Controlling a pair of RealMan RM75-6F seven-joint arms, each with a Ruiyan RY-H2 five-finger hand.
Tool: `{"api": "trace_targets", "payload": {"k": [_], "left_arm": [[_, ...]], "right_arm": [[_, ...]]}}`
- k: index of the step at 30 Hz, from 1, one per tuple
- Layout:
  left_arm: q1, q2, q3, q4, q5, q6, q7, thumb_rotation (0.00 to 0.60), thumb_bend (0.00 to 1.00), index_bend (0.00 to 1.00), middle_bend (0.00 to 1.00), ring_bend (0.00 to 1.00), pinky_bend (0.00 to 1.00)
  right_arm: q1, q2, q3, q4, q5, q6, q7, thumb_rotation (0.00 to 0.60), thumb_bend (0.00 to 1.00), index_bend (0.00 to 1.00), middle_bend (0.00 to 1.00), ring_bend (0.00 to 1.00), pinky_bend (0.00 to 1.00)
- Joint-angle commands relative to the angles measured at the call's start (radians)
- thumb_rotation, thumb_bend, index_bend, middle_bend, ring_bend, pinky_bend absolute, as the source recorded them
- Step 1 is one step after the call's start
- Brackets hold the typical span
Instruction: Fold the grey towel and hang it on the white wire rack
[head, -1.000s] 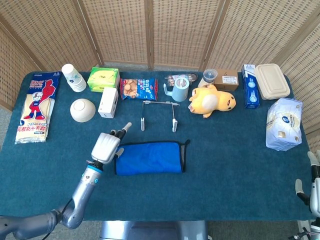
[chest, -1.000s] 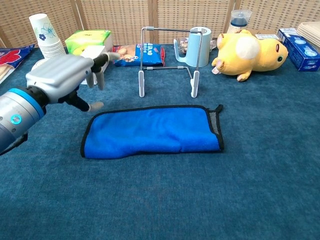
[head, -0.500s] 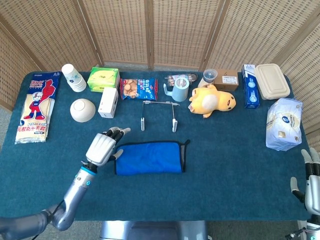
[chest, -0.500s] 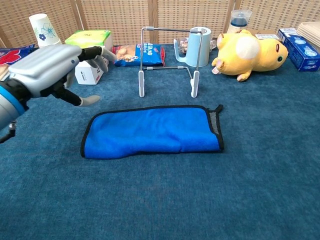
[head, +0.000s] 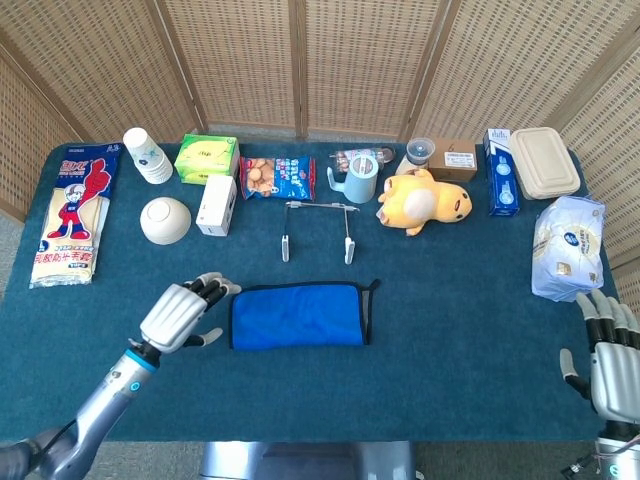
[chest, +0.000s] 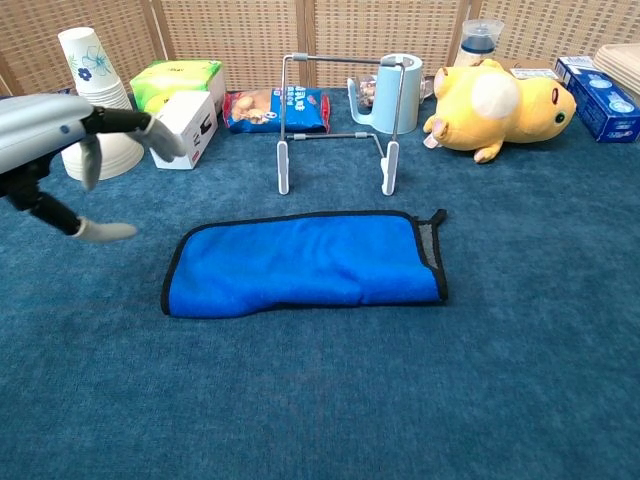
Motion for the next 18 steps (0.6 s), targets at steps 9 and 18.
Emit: {"api": "trace_targets", "payload": {"k": [9, 18], "left_arm": [[0.037, 0.050, 0.046, -0.020, 0.040, -0.005, 0.041, 0.600, 0.28, 0.30, 0.28, 0.20, 0.42], [-0.031, 0.057, 0.031, -0.067, -0.016, -0.168, 0.033, 0.595, 0.25, 0.46, 0.30, 0.17, 0.36]], "right_arm": [[0.015, -0.001, -0.010, -0.006, -0.014, -0.015, -0.010, 0.600, 0.39, 0.07, 0.05, 0.00, 0.00], [0.004, 0.008, -0.013, -0.006, -0.015, 0.009, 0.000, 0.600, 0.39, 0.07, 0.05, 0.00, 0.00]]}}
